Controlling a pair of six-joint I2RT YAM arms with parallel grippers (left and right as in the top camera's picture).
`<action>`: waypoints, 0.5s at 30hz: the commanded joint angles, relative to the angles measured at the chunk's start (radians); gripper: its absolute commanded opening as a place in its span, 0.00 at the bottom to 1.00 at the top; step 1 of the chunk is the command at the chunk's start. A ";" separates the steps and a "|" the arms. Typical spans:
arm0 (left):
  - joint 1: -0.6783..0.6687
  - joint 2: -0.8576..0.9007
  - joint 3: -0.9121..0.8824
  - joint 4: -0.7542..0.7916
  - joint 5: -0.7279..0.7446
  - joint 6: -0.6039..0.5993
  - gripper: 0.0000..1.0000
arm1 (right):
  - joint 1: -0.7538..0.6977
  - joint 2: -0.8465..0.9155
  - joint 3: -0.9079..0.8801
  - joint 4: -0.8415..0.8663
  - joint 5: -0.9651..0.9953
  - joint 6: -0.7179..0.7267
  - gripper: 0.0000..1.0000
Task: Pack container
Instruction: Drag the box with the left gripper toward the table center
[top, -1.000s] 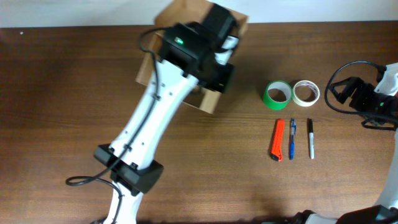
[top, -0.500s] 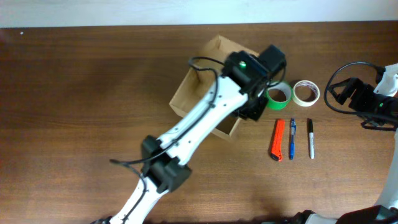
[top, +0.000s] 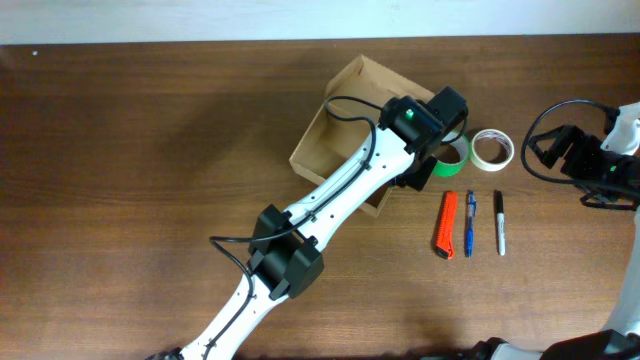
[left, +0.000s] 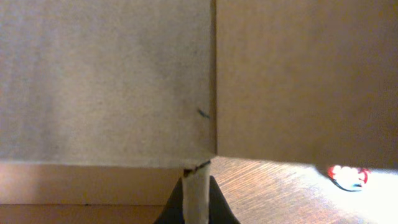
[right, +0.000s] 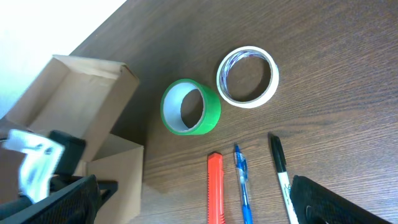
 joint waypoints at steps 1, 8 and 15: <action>0.002 0.047 0.011 0.003 0.005 0.026 0.02 | -0.003 -0.001 0.018 -0.003 -0.010 0.008 0.99; 0.002 0.097 0.011 0.025 0.012 0.089 0.02 | -0.002 -0.001 0.018 -0.002 -0.010 0.008 0.99; 0.002 0.105 0.013 0.024 0.011 0.117 0.71 | -0.003 -0.001 0.018 -0.002 -0.009 0.008 0.99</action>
